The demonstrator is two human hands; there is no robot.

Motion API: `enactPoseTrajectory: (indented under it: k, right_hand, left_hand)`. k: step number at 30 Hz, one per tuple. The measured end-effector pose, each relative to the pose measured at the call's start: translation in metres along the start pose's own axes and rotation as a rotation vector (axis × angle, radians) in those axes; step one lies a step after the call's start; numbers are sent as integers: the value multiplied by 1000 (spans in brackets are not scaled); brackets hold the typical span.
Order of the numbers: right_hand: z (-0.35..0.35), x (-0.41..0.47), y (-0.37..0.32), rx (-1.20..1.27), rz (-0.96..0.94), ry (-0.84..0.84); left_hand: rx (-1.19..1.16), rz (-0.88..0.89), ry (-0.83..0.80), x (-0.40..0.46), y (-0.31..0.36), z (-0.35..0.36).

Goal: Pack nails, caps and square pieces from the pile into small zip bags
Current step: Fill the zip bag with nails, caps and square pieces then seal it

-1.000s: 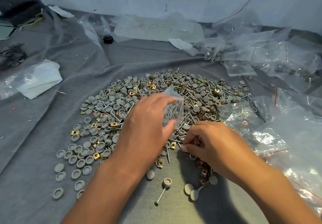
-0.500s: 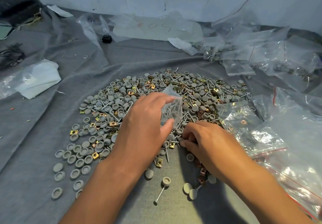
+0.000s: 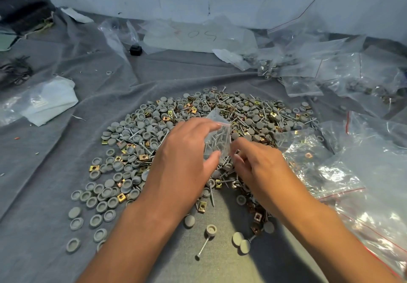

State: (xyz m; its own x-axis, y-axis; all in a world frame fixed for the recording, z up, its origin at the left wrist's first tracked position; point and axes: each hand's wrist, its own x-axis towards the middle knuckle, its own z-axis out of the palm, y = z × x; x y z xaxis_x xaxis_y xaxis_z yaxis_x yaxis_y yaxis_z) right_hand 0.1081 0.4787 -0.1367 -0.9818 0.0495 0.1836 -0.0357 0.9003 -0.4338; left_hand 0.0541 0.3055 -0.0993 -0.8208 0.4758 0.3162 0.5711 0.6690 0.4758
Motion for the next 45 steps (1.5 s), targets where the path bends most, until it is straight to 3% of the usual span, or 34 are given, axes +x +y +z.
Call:
enactPoseTrajectory:
  k: [8,13,15,17,20,22,28,31,34,39,45]
  right_hand:
    - [2,0,-4,-203,38,-106]
    - [2,0,-4,-203,5,-103]
    - [-1,0,-1,-73,13,-17]
    - [-8,0,-4,78,-7,171]
    - [-16,3,-15,168,-157,398]
    - [-16,4,-21,139,-251,415]
    - [-13,2,-25,62,-274,592]
    - [-10,6,-25,35,-310,536]
    - [-12,9,-15,82,-203,492]
    - [-10,6,8,-137,59,-82]
    - [-7,6,7,-287,-14,-107]
  left_hand:
    - [-4,-2,0,0,0,-1]
    - [5,1,0,0,0,-1]
    - [9,3,-2,0,0,-1]
    - [9,3,-5,0,0,0]
    - [2,-1,-10,0,1,1]
    - [-7,0,-11,1,1,1]
    - [2,-5,-13,0,2,1]
    - [-5,3,-14,0,3,2]
    - [-1,-3,-12,0,2,2]
    - [12,-11,-10,0,0,2]
    - [2,-12,-9,0,-2,2]
